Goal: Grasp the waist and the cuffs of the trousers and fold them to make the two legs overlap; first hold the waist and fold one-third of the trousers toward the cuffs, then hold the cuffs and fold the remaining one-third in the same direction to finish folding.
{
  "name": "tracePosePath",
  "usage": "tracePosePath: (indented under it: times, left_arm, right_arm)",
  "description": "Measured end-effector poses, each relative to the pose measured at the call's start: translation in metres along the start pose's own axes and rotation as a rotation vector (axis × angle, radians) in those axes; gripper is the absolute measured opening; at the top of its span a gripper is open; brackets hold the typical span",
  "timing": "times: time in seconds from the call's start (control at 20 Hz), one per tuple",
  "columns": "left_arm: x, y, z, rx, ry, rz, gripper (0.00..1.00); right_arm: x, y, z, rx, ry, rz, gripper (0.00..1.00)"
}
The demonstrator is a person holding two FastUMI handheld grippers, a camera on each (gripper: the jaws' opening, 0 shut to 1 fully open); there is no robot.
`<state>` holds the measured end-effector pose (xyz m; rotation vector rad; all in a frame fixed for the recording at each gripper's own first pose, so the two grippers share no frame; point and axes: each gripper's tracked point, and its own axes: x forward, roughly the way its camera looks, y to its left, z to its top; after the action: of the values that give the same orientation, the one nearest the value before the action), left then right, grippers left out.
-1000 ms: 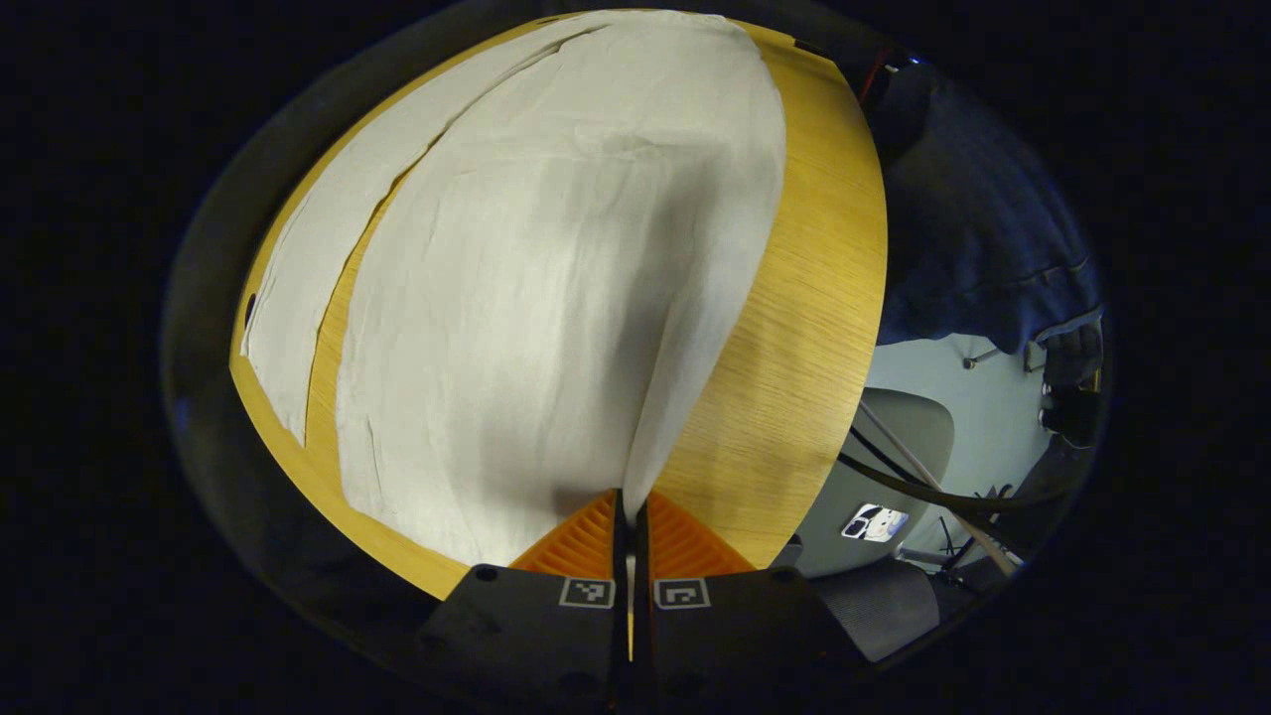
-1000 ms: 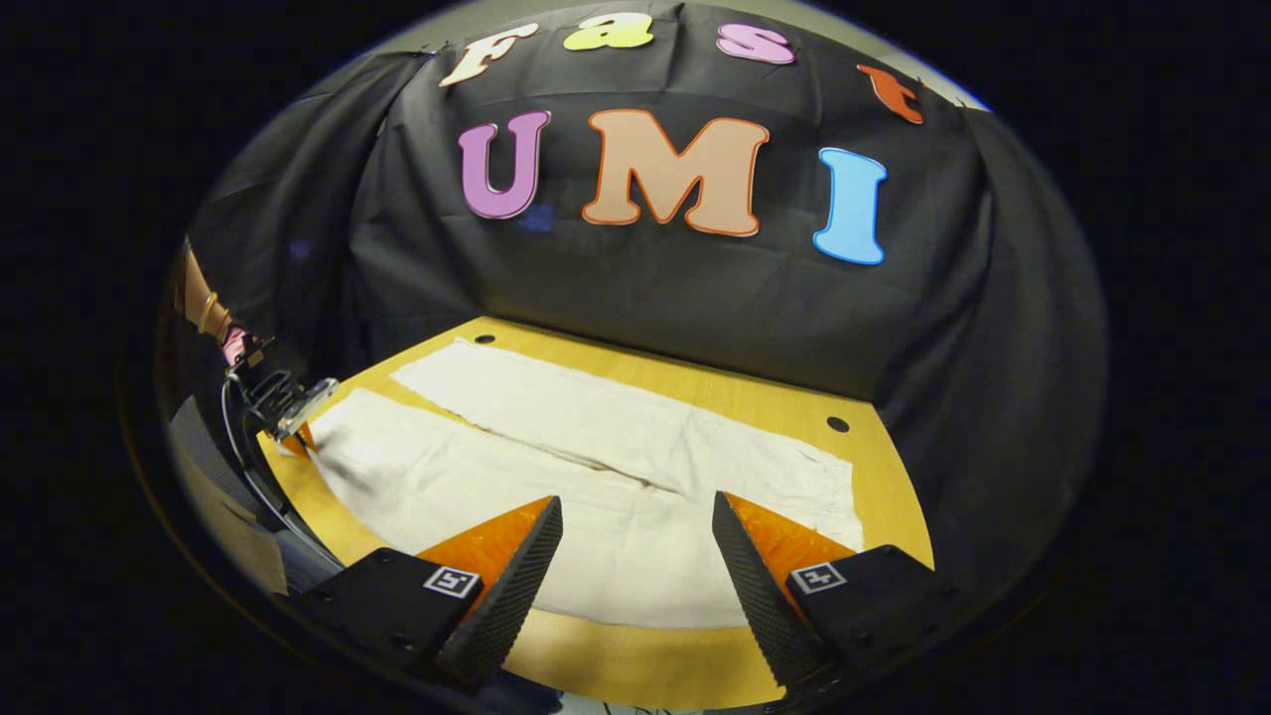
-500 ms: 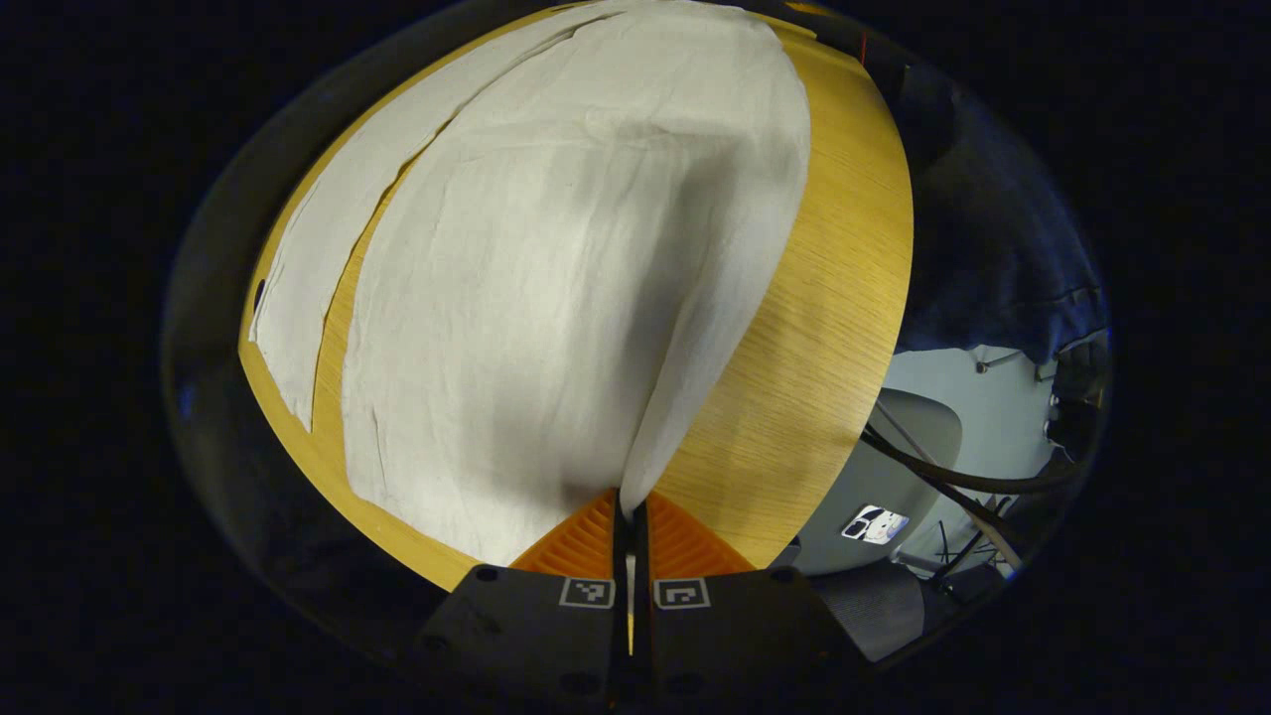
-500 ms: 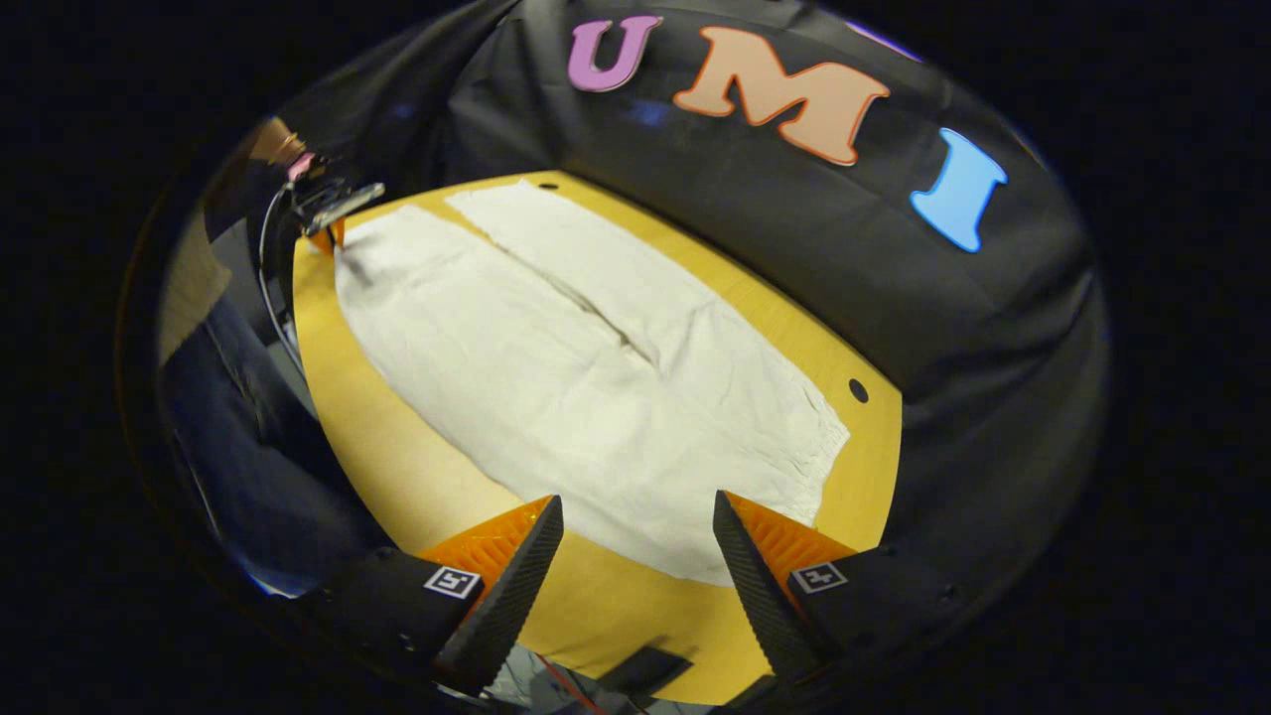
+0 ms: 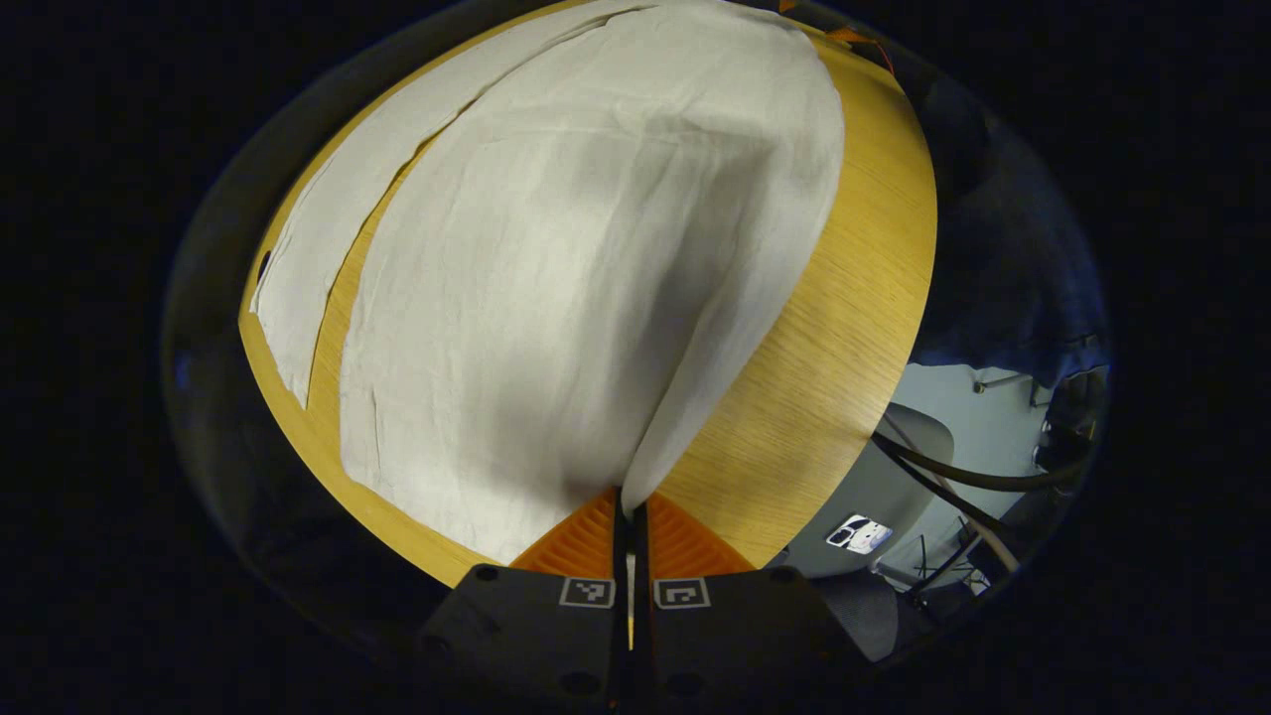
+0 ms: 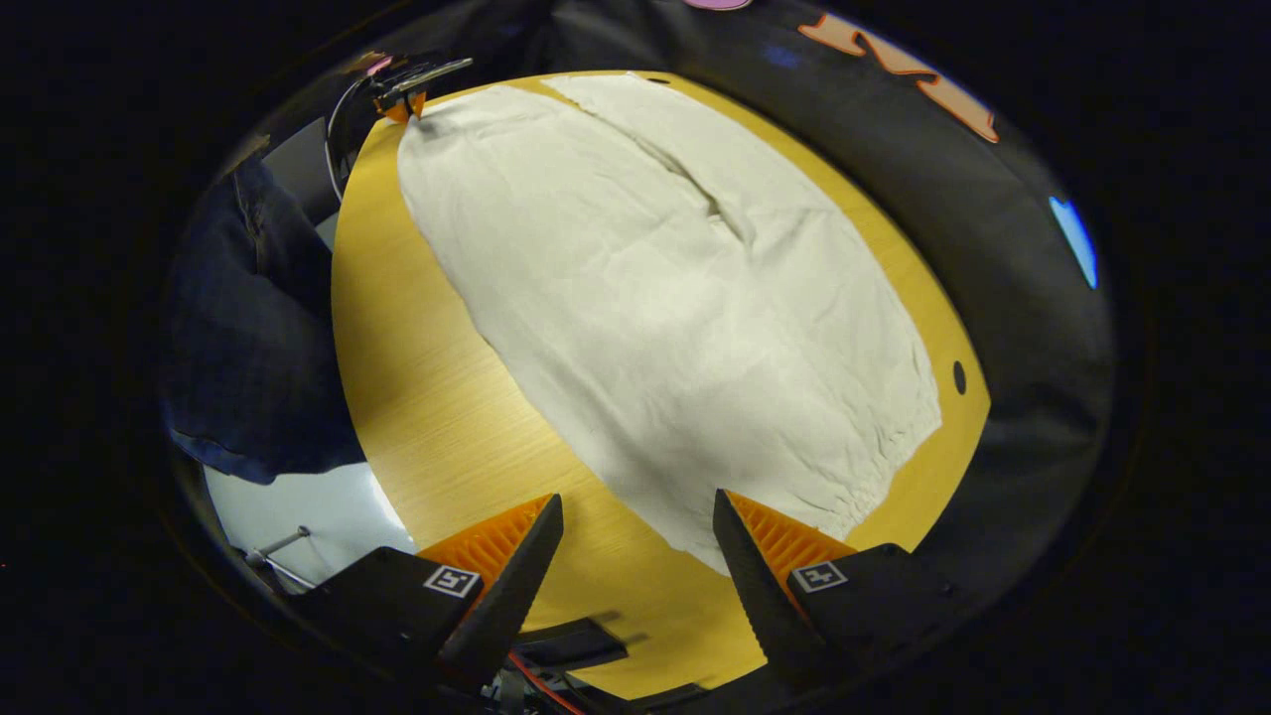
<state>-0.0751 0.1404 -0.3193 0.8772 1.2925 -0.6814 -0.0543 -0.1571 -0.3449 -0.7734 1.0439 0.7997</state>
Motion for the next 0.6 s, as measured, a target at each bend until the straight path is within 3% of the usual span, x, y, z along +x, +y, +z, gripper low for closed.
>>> tracePosePath:
  times: [0.6]
  left_arm:
    - [-0.001, 0.004, -0.002, 0.009, 0.029, -0.017, 0.00]
  right_arm:
    - [0.030, 0.007, -0.010, -0.029, 0.131, 0.131, 0.94]
